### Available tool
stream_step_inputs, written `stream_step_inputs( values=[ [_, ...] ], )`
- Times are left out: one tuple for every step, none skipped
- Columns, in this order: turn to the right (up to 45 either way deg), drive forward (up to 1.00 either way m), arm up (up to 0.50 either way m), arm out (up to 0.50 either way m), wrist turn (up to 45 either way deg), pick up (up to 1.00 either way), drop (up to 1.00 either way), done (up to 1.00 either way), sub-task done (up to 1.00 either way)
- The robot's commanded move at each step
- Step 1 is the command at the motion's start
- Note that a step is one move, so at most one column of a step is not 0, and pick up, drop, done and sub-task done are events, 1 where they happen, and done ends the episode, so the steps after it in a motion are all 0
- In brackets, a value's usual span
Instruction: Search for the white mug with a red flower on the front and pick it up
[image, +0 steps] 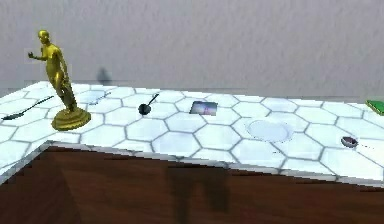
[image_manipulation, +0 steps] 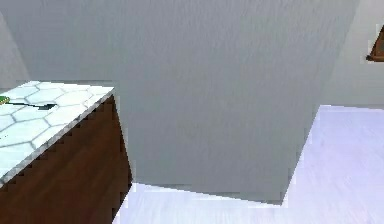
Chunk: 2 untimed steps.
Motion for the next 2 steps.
stream_step_inputs(
  values=[
    [45.0,0.00,0.00,0.00,0.0,0.00,0.00,0.00,0.00],
    [9.0,0.00,0.00,0.00,0.0,0.00,0.00,0.00,0.00]
  ],
)
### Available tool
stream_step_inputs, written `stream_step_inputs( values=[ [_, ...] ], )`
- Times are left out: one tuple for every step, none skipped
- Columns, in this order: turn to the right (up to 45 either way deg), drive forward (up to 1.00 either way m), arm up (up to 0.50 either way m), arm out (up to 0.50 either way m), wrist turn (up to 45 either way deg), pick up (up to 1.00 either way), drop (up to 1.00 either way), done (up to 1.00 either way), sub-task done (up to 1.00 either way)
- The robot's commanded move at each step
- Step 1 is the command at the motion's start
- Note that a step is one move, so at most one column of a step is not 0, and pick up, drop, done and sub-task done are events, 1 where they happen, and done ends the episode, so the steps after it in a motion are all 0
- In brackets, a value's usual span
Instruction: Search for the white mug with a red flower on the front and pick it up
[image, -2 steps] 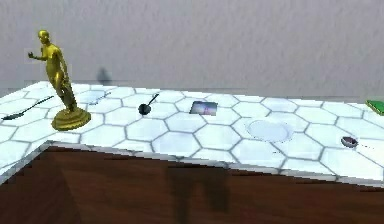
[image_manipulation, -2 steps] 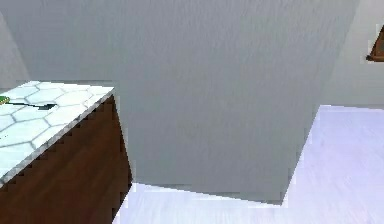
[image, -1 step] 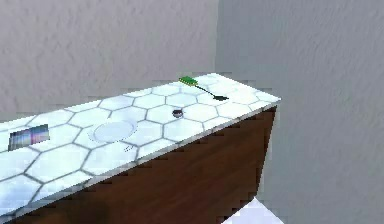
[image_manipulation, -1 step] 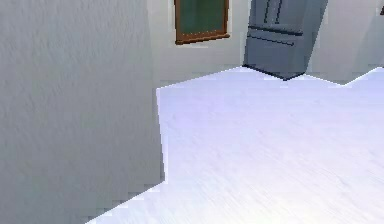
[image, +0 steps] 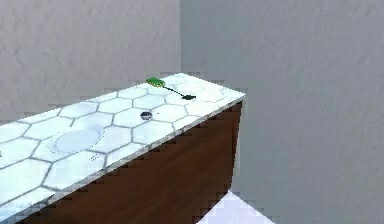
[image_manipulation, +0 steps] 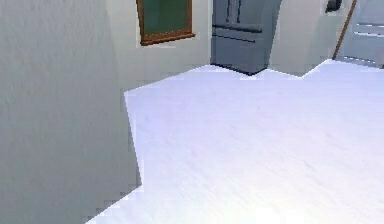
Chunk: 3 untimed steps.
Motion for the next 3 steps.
stream_step_inputs(
  values=[
    [0.0,0.25,0.00,0.00,0.0,0.00,0.00,0.00,0.00],
    [-45.0,0.00,0.00,0.00,0.0,0.00,0.00,0.00,0.00],
    [-45.0,0.00,0.00,0.00,0.0,0.00,0.00,0.00,0.00]
  ],
)
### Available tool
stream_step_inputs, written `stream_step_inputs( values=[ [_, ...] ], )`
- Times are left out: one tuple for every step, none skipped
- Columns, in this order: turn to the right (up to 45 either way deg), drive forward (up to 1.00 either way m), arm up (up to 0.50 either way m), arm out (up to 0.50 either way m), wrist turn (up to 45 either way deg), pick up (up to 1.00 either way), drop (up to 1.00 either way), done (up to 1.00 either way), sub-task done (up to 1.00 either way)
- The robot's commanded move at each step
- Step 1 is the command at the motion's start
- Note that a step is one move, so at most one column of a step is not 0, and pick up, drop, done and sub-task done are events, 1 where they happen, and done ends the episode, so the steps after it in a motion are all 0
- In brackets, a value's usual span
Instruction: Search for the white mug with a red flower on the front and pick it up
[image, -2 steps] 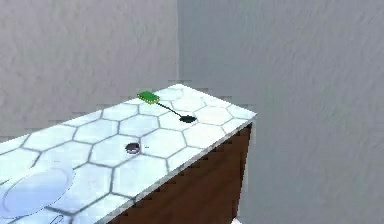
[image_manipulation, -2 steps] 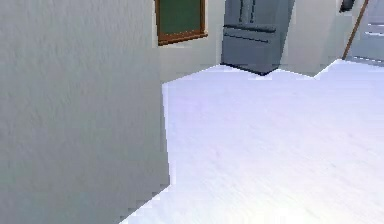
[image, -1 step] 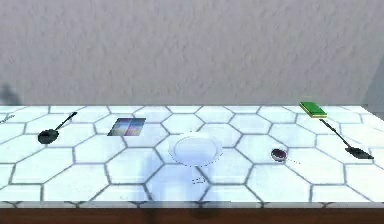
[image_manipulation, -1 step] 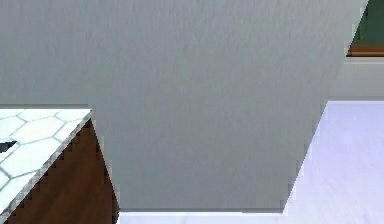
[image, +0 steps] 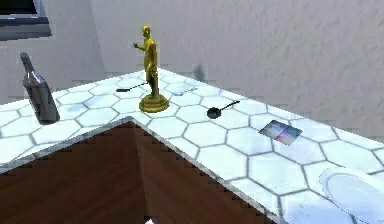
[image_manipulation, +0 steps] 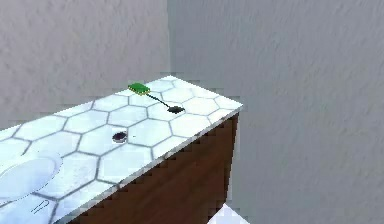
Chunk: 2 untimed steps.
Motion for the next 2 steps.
stream_step_inputs(
  values=[
    [-15.0,0.00,0.00,0.00,0.0,0.00,0.00,0.00,0.00],
    [45.0,0.00,0.00,0.00,0.0,0.00,0.00,0.00,0.00]
  ],
)
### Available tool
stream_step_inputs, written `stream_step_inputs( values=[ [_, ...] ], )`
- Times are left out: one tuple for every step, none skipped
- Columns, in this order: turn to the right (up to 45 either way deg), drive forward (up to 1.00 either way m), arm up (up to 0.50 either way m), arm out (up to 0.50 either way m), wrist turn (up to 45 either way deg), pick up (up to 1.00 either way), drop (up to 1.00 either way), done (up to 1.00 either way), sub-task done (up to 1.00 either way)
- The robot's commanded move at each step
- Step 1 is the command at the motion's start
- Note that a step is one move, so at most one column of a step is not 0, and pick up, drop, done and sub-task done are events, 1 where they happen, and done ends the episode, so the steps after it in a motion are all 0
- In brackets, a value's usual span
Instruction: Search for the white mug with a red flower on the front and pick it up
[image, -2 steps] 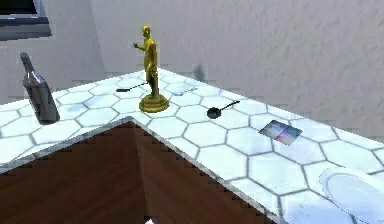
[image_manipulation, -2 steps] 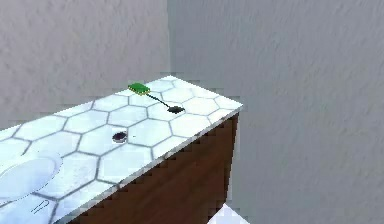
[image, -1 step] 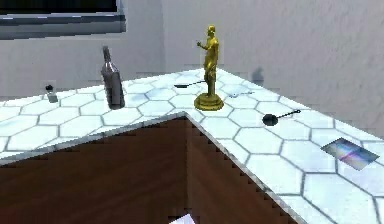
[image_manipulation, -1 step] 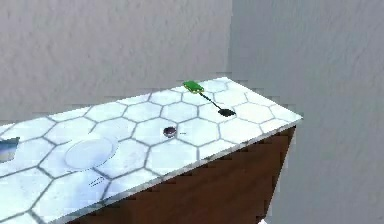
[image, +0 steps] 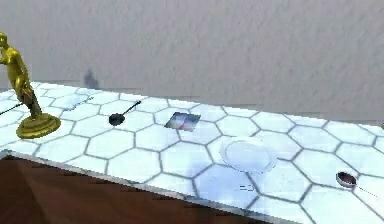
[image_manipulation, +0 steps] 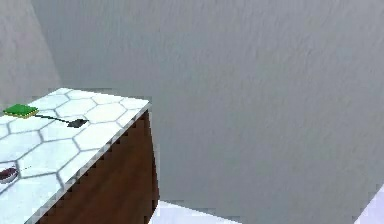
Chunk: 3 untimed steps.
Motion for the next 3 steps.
stream_step_inputs(
  values=[
    [15.0,0.00,0.00,0.00,0.0,0.00,0.00,0.00,0.00],
    [0.0,0.20,0.00,0.00,0.0,0.00,0.00,0.00,0.00],
    [-42.0,0.00,0.00,0.00,0.0,0.00,0.00,0.00,0.00]
  ],
)
